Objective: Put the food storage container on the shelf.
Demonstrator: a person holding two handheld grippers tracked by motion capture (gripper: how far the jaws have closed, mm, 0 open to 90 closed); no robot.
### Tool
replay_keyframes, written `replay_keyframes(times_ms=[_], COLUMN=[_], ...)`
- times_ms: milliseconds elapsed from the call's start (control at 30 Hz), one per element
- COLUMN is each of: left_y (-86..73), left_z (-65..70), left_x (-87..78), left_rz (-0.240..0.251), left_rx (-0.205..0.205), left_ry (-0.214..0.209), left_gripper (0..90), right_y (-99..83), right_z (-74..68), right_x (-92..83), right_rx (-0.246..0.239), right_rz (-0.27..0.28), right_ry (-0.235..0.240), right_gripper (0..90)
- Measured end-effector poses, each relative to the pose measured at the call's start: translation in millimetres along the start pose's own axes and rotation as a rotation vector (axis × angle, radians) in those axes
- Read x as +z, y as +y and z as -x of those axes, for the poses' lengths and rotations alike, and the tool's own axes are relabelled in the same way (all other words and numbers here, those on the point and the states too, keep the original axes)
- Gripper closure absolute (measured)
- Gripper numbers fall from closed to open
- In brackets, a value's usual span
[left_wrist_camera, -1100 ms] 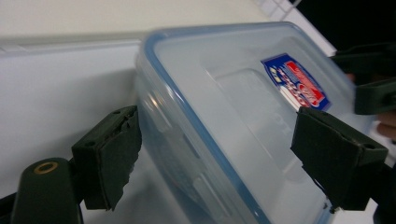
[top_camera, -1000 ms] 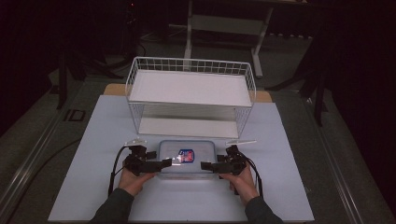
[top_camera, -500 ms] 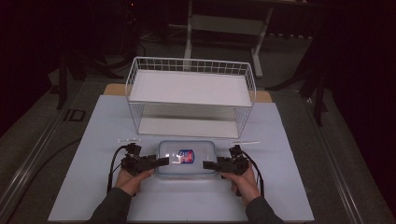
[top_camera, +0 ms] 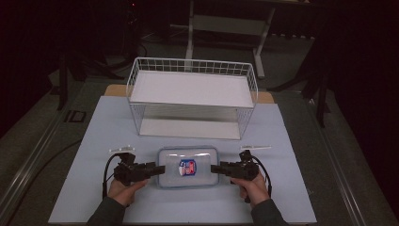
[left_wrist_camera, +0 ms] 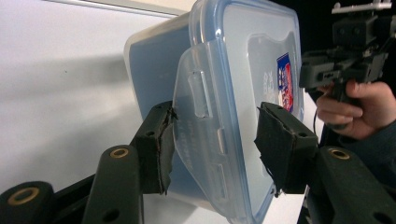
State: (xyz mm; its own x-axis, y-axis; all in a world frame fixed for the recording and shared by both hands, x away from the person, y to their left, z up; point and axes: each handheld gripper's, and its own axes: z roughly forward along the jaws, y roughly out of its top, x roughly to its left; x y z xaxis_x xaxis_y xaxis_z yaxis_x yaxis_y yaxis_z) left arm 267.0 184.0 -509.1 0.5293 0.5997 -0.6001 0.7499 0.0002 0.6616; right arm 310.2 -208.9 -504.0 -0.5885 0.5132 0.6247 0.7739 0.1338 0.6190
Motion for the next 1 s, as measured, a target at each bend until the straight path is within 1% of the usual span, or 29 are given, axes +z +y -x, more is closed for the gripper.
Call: replay_keyframes(times_ms=[100,167,333,367,433,467,567,767,1000], left_y=[-1.3,-1.9,-2.3,-2.4,-2.4,-2.1,-1.9,-1.5,-0.6], left_z=[2.7,4.8,7.2,10.2,11.8,14.3,15.9,16.6,18.7], left_x=[-1.0,-1.4,-1.1,-0.1,-0.1,-0.7,-1.4,-1.8,-3.4], left_rz=[-0.002,-0.002,0.002,0.008,0.009,-0.001,-0.010,-0.012,0.002], left_rx=[0.014,0.019,0.013,0.003,0.006,0.013,0.020,0.015,0.025], left_ry=[0.007,0.013,0.025,0.045,0.052,0.062,0.068,0.072,0.076], left_gripper=[48.2,48.3,47.9,47.4,47.3,47.3,47.5,47.7,48.0], right_y=[-0.4,-1.4,-2.1,-2.0,-1.9,-2.3,-2.4,-2.6,-2.0], right_z=[-0.4,0.1,-1.5,-3.0,-3.5,-3.0,-4.1,-4.6,-7.5], right_x=[-1.2,-3.1,-3.3,-3.2,-3.4,-3.8,-4.3,-4.7,-6.3], right_rx=[-0.011,-0.007,-0.014,-0.025,-0.025,-0.026,-0.025,-0.019,-0.015], right_rz=[-0.005,-0.006,-0.007,-0.009,-0.011,-0.011,-0.011,-0.007,0.007], right_ry=[0.004,0.014,0.008,-0.003,-0.006,-0.003,-0.002,-0.003,-0.006], right_gripper=[48.9,50.6,50.3,50.1,50.1,50.4,50.8,51.2,51.4])
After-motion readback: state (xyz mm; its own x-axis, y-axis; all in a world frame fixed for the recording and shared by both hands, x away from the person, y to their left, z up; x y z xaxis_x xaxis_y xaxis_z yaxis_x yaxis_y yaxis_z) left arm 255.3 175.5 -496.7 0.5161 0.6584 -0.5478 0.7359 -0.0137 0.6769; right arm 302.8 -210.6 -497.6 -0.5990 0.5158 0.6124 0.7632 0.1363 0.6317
